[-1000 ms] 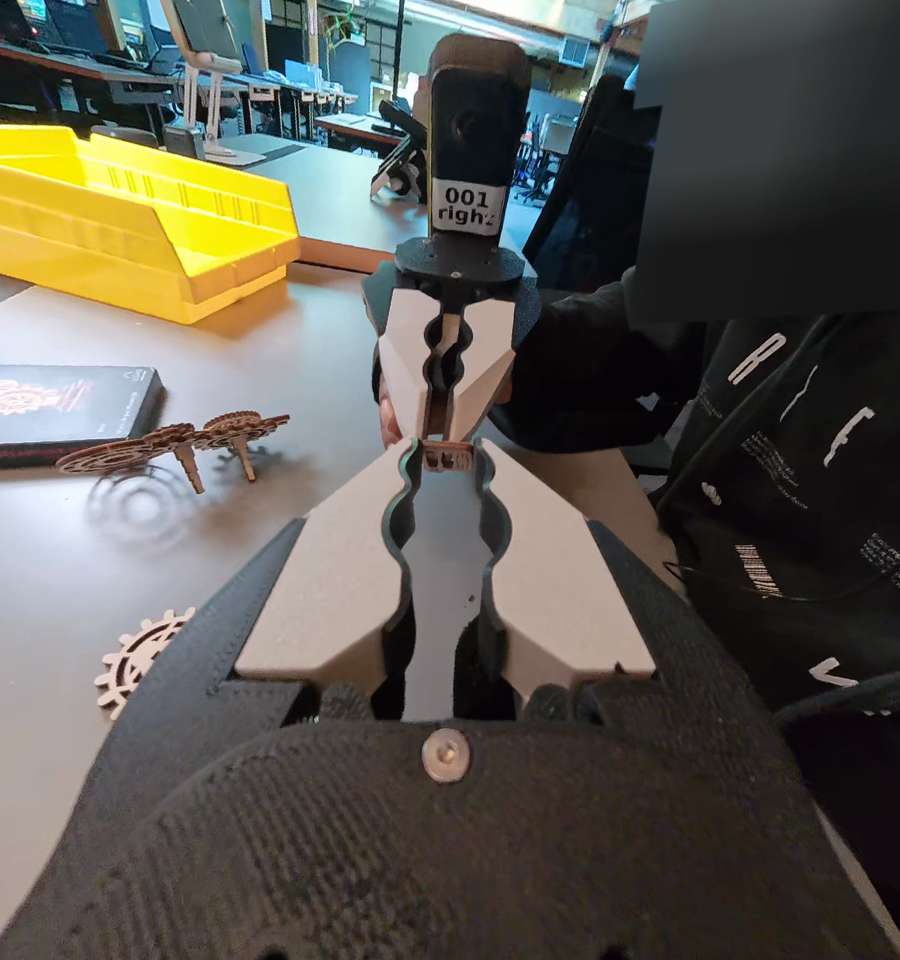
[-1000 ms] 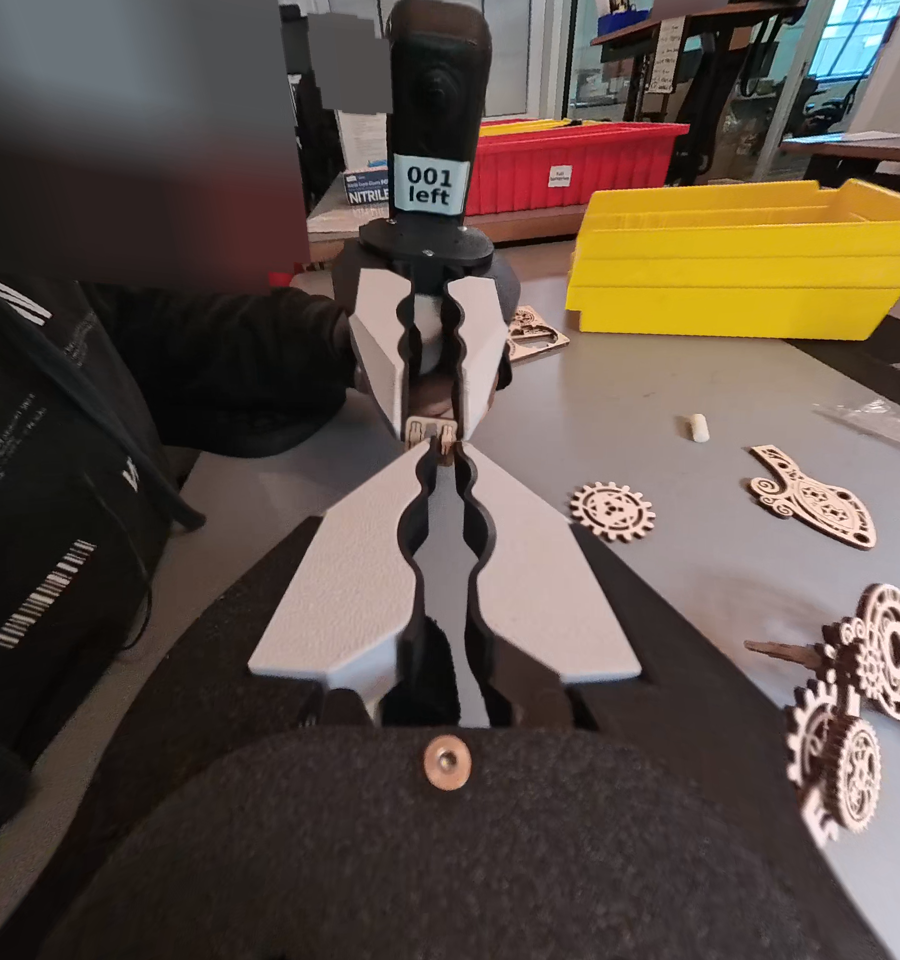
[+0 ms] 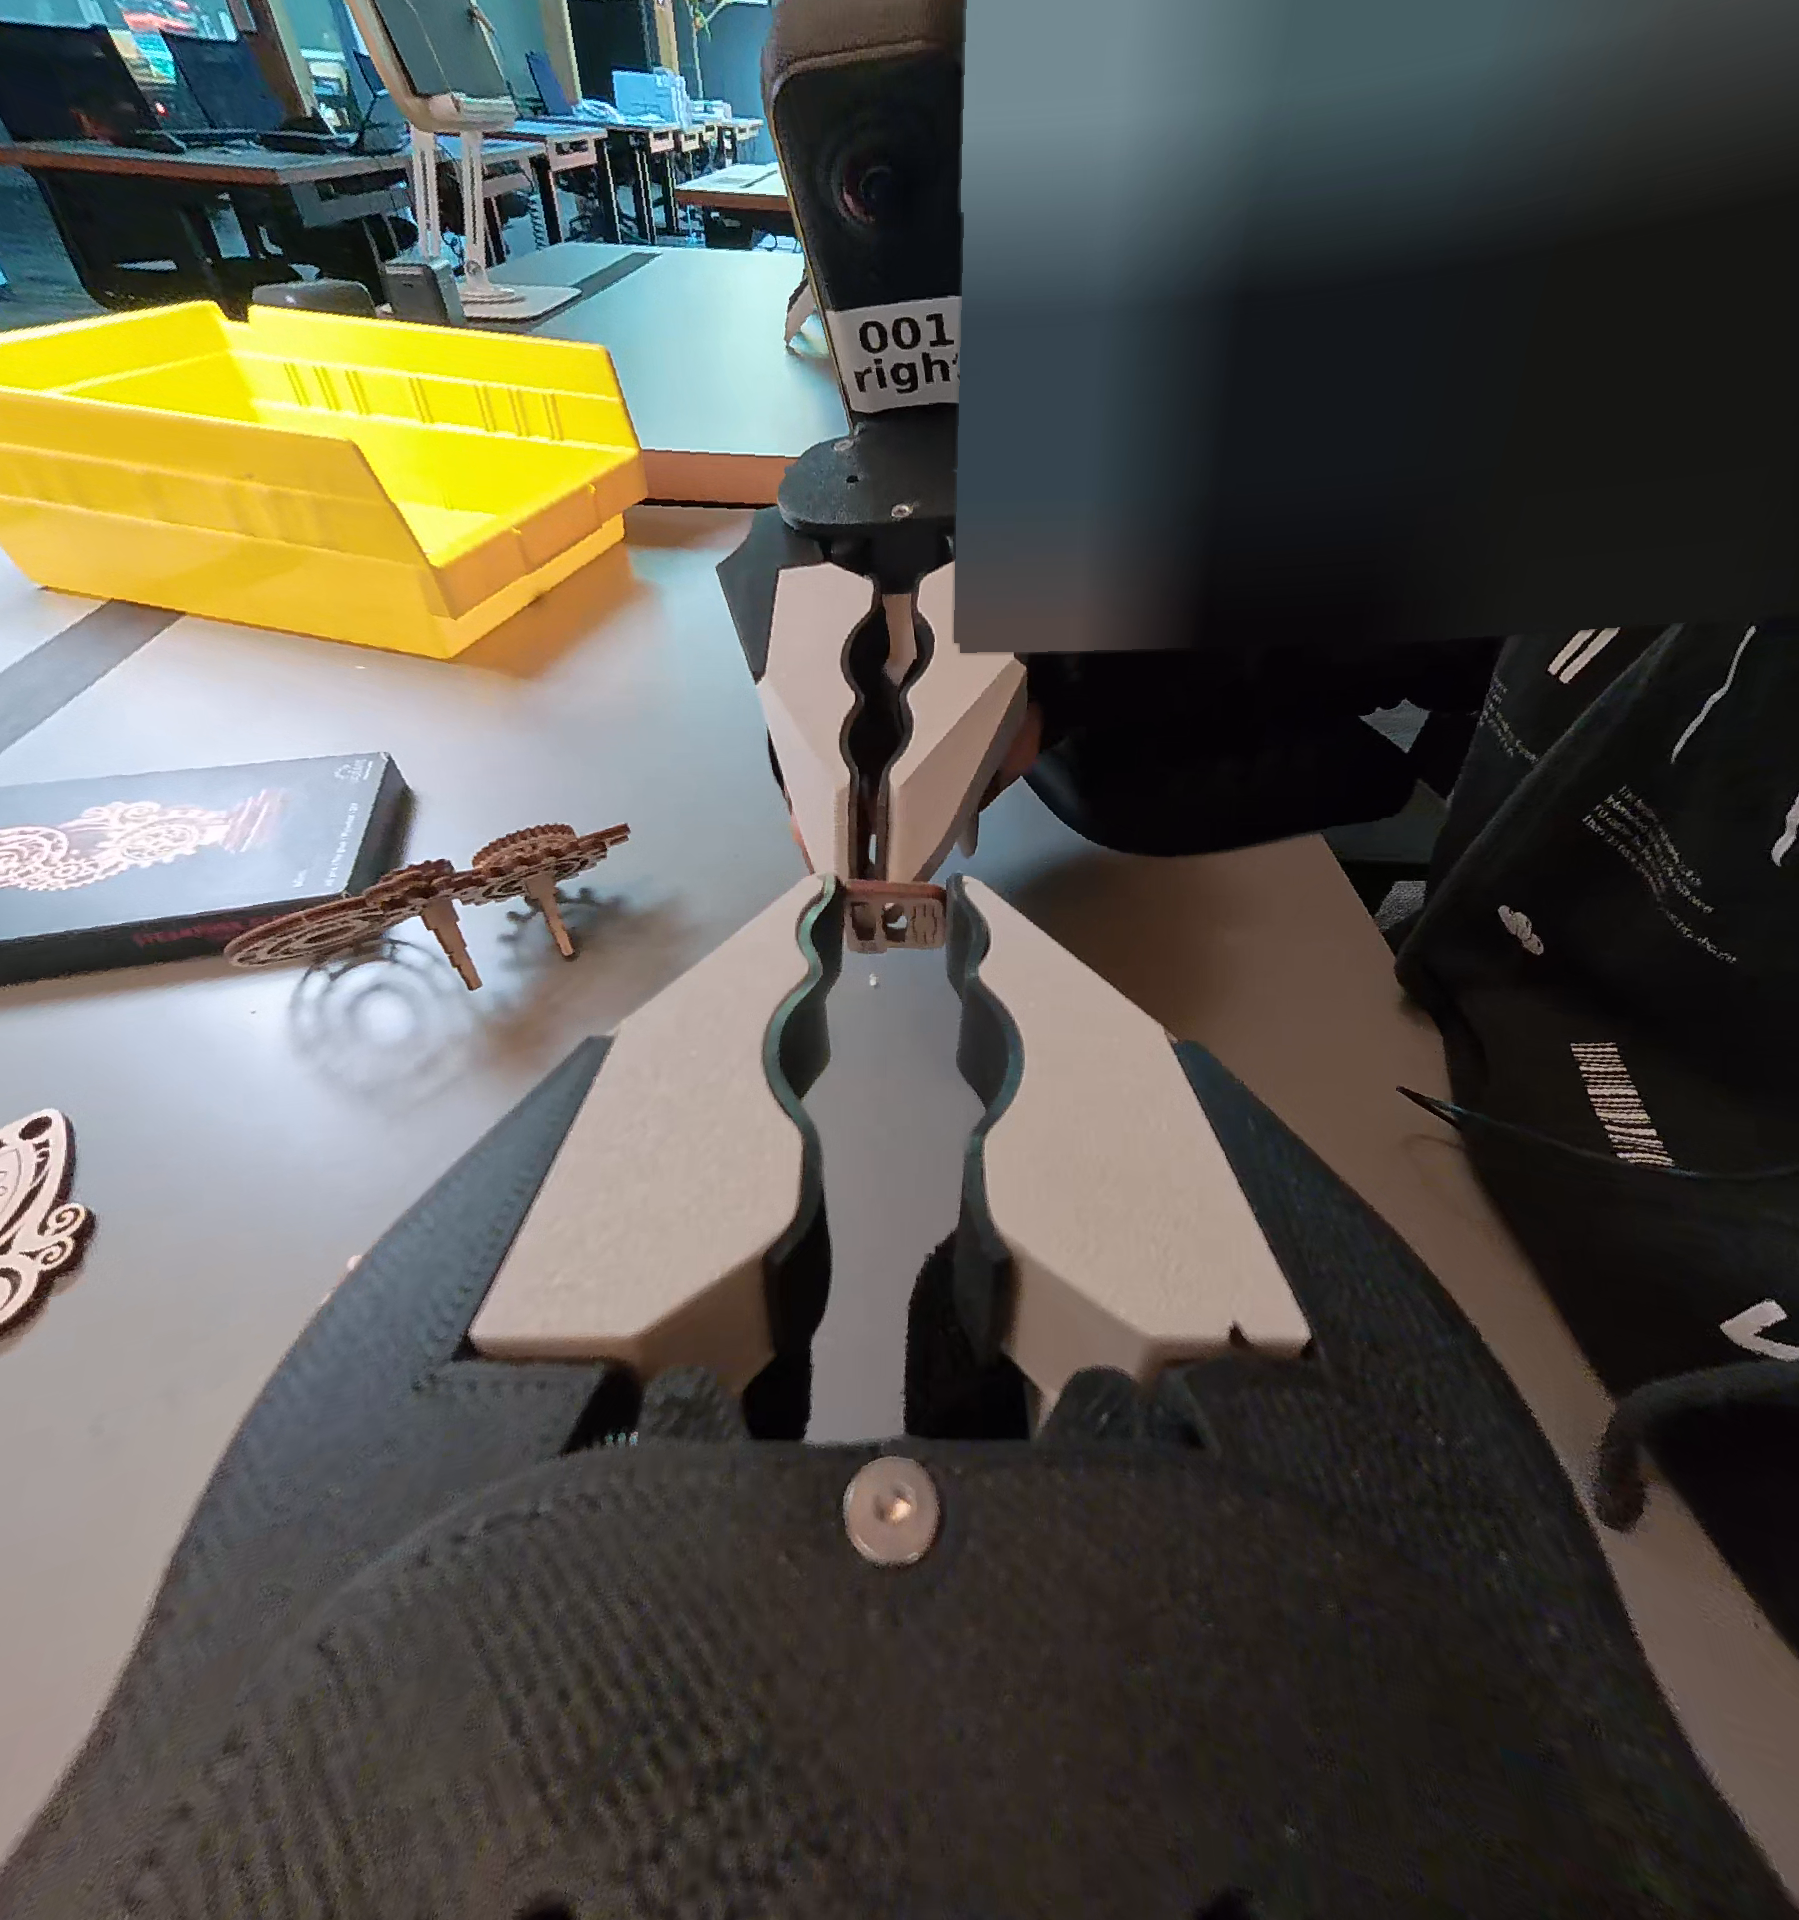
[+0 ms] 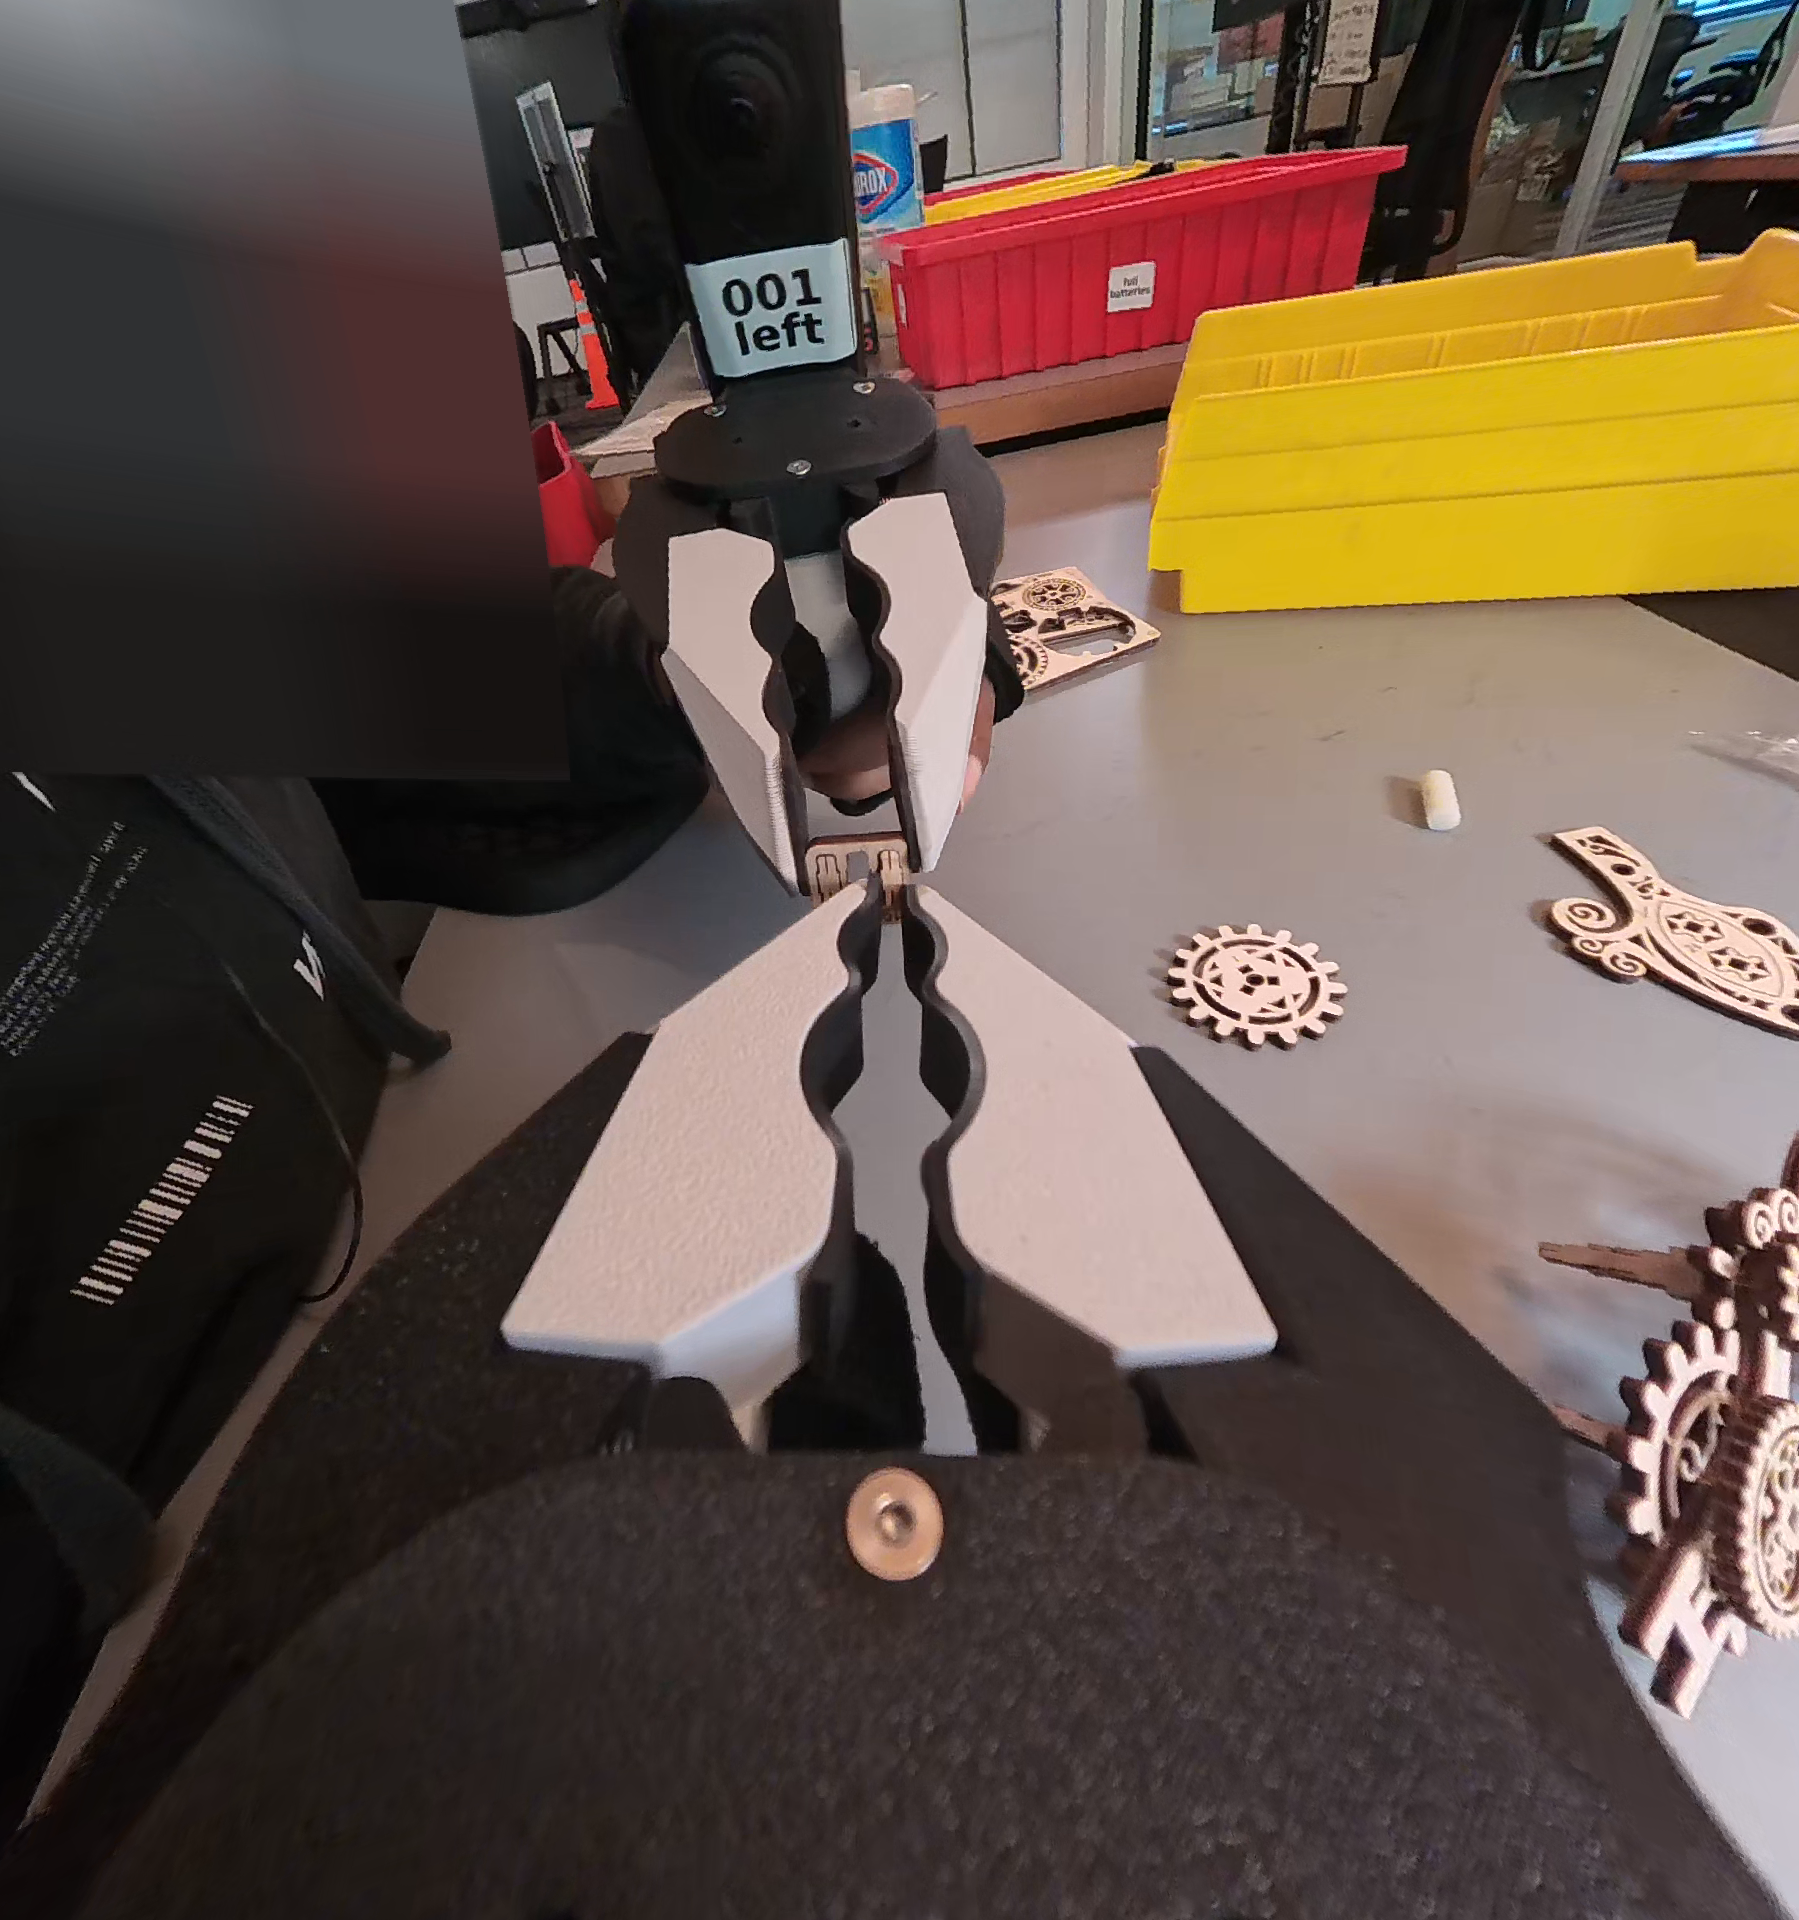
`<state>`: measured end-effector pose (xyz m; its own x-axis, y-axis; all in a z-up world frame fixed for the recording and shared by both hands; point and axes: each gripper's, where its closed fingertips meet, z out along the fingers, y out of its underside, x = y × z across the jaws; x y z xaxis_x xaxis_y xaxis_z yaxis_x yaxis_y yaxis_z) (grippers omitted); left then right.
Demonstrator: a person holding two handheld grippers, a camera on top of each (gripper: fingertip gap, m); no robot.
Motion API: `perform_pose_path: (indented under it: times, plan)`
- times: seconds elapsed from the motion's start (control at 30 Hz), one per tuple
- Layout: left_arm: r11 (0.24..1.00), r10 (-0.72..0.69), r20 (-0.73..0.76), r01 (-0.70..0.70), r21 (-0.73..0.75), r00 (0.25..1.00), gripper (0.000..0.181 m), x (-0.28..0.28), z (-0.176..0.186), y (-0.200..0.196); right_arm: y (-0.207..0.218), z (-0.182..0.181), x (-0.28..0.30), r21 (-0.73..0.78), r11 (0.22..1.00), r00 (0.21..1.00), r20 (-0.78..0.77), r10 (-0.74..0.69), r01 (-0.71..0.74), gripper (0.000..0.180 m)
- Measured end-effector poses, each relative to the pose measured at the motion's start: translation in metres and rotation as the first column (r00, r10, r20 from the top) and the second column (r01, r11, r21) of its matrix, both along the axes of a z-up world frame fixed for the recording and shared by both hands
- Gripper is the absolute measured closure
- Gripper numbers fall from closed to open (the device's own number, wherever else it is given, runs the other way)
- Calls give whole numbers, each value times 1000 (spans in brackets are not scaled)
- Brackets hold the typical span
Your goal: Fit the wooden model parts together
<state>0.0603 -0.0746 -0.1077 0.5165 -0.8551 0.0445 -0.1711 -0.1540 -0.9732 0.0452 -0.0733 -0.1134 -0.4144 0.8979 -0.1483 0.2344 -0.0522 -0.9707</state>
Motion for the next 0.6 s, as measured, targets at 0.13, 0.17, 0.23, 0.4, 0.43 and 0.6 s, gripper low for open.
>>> perform_pose_path:
  times: [0.13,0.17,0.23,0.4,0.43,0.6]
  plan:
    - [999,13,-65,-15,-29,998,163,0,-9,1,1,-7,0,42,999,1000,15,-4,4,180]
    - [999,23,-78,-27,-40,997,163,0,-11,2,2,-8,0,28,1000,1000,21,-4,4,180]
    - [997,42,-114,-49,-60,993,162,-1,-17,4,5,-13,0,46,999,999,36,-10,9,180]
    - [981,113,-291,-153,-121,950,163,-15,-49,14,1,-3,3,41,999,999,-33,19,-18,180]
    - [974,109,-378,-175,-143,919,162,-21,-70,14,-4,17,6,-36,998,995,-87,44,-48,180]
    - [984,104,-220,-133,-122,970,163,-12,-43,16,31,-3,10,50,994,996,-21,-92,93,180]
